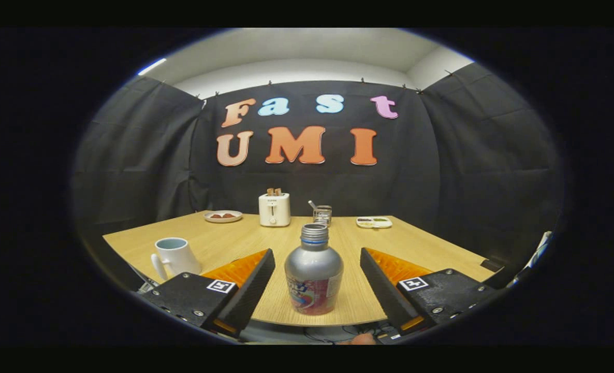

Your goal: Take the bottle from table, then pour the juice into the cup, finally place the bottle on the coaster

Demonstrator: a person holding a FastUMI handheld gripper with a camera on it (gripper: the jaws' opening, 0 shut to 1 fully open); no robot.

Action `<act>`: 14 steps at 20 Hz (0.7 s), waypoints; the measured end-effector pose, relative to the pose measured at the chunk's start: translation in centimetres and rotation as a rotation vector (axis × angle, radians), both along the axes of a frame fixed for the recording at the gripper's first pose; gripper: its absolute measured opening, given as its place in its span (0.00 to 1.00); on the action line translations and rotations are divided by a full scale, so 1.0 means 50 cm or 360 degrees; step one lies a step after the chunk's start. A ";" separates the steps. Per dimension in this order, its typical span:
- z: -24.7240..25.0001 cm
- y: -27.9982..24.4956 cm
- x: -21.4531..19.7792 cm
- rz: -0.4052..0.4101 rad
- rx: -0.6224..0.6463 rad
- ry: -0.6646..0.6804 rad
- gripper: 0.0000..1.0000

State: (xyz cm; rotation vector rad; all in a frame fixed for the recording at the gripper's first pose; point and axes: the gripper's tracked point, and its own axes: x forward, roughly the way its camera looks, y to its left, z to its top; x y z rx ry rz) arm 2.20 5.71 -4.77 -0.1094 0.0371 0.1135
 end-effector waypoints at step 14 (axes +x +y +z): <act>-0.141 0.005 0.052 -0.0008 0.0012 0.0269 0.99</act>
